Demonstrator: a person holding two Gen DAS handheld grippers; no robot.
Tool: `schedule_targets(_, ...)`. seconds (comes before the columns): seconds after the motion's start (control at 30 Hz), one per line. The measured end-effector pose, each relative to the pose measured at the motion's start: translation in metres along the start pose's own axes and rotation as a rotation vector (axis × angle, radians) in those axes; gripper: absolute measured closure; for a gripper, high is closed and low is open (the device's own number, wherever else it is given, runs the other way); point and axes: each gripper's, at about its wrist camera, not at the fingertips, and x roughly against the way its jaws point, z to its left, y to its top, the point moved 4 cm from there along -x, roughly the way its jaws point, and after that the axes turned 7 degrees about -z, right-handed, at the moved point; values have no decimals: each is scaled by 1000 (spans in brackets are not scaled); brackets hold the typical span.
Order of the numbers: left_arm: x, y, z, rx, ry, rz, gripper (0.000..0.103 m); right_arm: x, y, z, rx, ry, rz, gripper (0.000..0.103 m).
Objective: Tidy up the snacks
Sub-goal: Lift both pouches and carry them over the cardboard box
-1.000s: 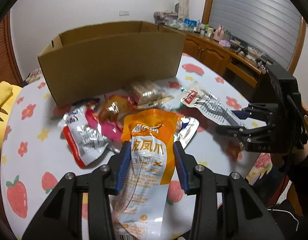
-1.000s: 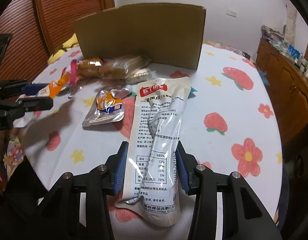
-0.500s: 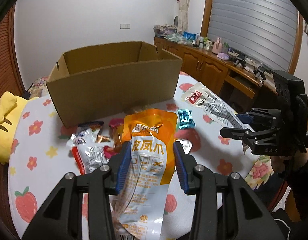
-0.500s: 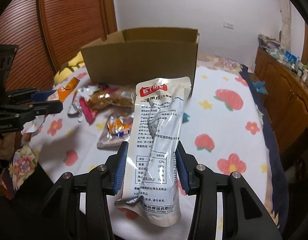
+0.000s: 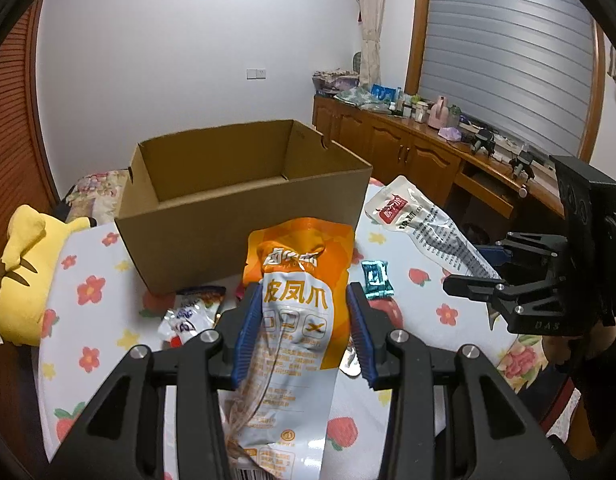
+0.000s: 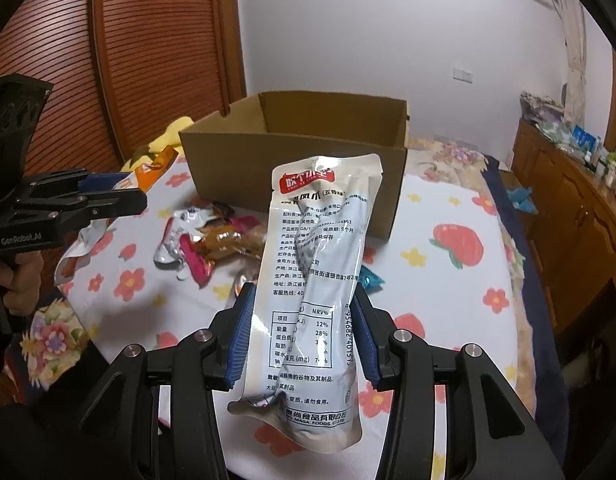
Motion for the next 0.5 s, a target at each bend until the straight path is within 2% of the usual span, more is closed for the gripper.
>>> schedule_targets(0.5, -13, 45, 20, -12, 7, -36, 62, -18, 52, 4, 42, 4, -33, 57)
